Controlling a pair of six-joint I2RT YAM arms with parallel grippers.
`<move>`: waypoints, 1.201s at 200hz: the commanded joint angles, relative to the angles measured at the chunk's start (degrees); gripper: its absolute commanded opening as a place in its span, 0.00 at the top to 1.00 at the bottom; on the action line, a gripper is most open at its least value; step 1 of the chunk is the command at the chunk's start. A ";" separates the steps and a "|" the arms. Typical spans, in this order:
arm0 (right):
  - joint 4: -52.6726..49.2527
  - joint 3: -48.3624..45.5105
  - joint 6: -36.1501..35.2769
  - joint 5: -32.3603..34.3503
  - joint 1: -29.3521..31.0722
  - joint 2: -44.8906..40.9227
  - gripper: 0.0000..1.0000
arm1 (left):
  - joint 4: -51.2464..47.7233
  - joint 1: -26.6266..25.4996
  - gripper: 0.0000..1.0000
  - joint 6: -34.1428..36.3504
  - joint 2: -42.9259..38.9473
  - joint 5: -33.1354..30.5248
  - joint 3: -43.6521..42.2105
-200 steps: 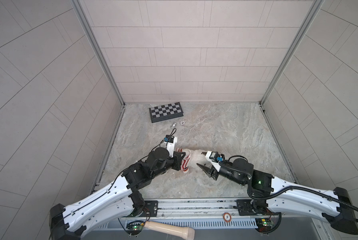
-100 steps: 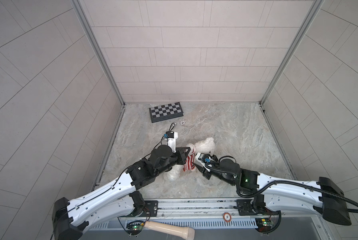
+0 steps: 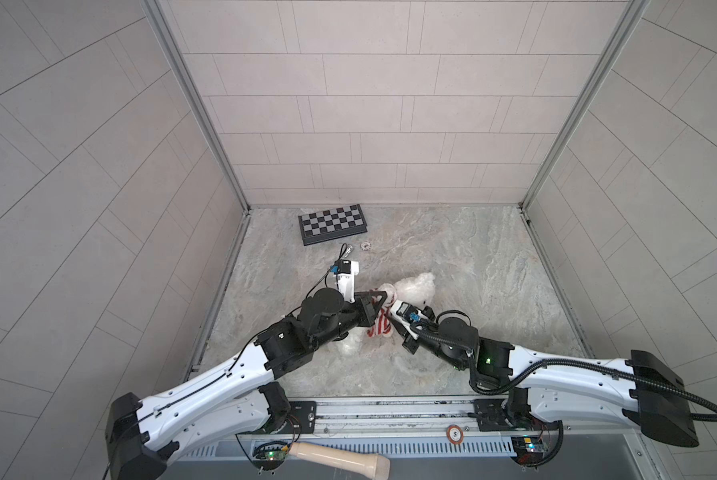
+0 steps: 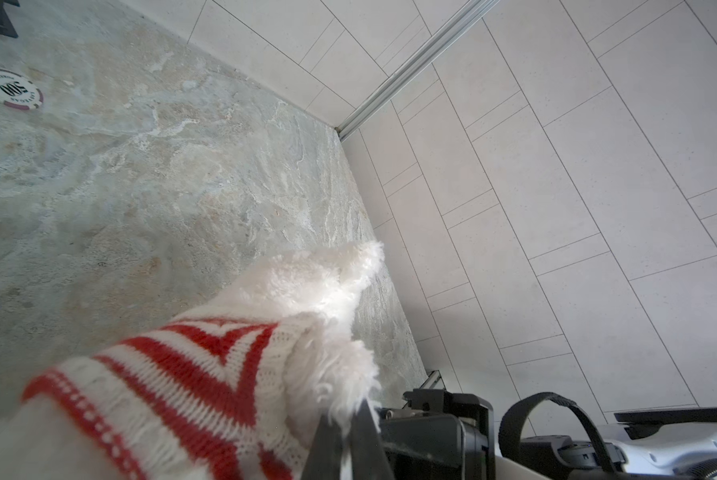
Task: Dress the teddy bear
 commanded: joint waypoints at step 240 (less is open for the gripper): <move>1.94 -8.11 5.23 -1.83 -1.71 -15.31 0.58 | 3.30 -2.33 1.00 0.25 -2.69 2.74 3.04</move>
